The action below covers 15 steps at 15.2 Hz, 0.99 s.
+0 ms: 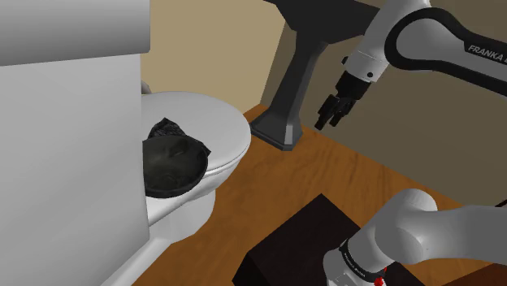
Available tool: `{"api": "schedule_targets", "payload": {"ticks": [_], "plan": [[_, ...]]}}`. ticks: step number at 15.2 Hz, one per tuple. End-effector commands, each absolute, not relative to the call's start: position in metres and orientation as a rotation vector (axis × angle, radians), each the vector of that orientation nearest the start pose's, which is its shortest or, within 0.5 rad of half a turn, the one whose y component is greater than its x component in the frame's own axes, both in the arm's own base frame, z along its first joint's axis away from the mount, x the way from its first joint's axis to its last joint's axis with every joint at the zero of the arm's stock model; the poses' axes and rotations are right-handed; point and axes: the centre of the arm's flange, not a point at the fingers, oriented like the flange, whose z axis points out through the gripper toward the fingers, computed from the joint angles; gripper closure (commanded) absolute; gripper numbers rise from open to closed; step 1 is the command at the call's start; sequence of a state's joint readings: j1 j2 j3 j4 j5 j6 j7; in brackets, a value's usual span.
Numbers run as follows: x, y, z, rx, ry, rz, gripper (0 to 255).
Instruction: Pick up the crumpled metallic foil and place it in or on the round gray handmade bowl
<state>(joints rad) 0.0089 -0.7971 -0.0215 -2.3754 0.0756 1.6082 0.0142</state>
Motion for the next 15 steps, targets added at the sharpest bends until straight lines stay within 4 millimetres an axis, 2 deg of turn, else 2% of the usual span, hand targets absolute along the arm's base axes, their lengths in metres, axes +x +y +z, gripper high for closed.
{"api": "schedule_targets", "payload": {"ticks": [1, 15], "plan": [[0.307, 0.002, 0.588, -3.05, 0.034, -0.045, 0], [0.398, 0.146, 0.527, -3.069, -0.245, -0.181, 0]]}}
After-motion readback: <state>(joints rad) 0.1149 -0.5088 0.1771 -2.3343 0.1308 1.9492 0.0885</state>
